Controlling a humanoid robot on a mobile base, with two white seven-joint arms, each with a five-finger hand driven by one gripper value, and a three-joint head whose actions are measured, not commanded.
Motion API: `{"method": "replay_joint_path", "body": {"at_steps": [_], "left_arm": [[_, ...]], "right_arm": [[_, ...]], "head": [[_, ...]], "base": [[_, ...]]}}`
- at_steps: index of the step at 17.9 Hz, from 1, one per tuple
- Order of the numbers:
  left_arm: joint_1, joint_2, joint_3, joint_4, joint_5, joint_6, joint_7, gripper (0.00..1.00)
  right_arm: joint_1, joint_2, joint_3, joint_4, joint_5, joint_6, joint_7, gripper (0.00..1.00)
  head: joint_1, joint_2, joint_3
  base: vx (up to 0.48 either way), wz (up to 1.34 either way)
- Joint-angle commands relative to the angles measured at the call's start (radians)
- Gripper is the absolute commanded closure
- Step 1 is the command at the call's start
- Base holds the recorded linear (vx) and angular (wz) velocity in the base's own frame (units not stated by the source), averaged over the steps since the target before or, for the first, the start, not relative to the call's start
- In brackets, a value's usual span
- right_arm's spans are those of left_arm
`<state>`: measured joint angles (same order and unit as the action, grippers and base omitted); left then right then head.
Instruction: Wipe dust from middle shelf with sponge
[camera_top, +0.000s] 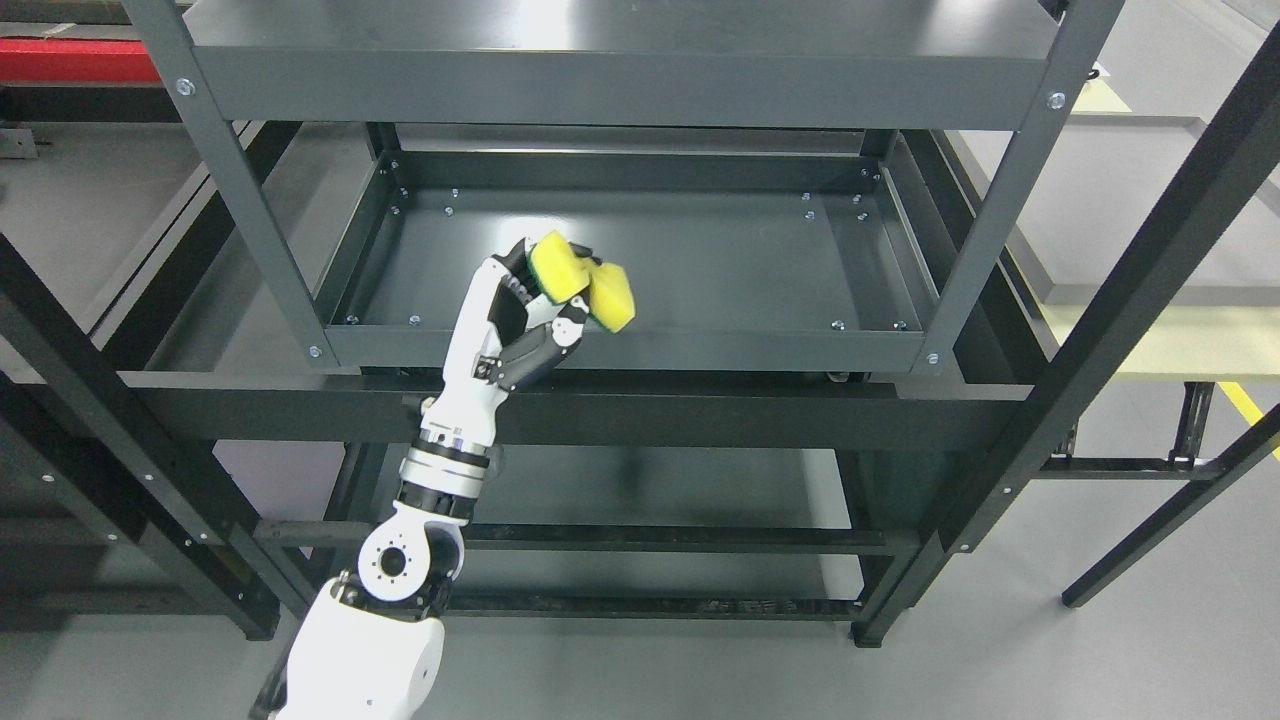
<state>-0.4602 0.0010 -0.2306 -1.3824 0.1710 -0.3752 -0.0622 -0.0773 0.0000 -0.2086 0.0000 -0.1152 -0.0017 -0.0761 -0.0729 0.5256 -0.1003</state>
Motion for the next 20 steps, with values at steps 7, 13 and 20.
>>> {"method": "replay_joint_path", "body": {"at_steps": [7,13,20], "left_arm": [[0.132,0.016,0.191,-0.162,0.002,0.087,0.065,0.91],[0.176,0.016,0.182,-0.225,0.004,0.159,0.064,0.91],[0.218,0.016,0.208,-0.260,0.004,0.165,0.064,0.92]], "right_arm": [[0.001,-0.017,0.000,-0.017,0.000,0.072,0.004,0.00],[-0.001,-0.017,0.000,-0.017,0.000,0.072,0.004,0.00],[-0.001,-0.017,0.000,-0.017,0.000,0.072,0.004,0.00]], "head": [[0.0000,0.000,0.000],[0.0000,0.000,0.000],[0.0000,0.000,0.000]], "base": [[0.001,-0.01],[0.009,-0.07],[0.013,-0.07]]}}
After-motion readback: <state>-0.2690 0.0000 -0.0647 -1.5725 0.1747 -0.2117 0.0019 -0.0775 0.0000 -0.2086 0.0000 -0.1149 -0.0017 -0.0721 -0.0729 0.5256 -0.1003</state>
